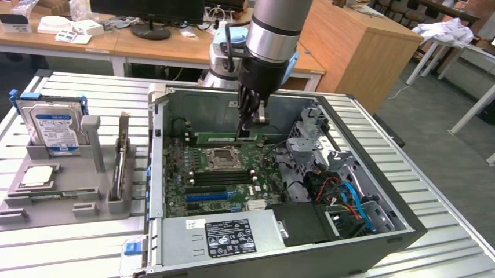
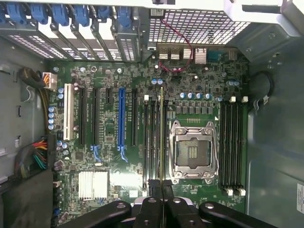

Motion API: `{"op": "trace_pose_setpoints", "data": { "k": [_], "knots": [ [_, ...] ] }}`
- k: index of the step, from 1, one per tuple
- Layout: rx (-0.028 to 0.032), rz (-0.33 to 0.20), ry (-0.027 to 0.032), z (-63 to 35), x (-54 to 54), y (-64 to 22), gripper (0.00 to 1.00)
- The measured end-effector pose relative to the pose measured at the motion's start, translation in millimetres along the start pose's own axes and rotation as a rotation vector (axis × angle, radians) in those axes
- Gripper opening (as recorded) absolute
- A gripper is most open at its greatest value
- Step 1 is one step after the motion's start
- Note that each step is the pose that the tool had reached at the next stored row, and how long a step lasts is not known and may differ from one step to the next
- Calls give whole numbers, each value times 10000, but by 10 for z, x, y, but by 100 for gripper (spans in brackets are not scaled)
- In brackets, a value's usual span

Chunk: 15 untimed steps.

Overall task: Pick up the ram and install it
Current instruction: 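Insert the ram into the slot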

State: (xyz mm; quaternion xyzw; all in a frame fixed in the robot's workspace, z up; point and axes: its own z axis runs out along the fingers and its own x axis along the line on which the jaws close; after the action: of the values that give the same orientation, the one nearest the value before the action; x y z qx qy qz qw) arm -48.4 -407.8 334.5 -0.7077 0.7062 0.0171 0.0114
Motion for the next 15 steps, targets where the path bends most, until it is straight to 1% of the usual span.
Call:
{"op": "trace_pose_setpoints", "data": {
  "k": [15],
  "knots": [
    [0,0,0,160,7,-1,11]
  ]
}}
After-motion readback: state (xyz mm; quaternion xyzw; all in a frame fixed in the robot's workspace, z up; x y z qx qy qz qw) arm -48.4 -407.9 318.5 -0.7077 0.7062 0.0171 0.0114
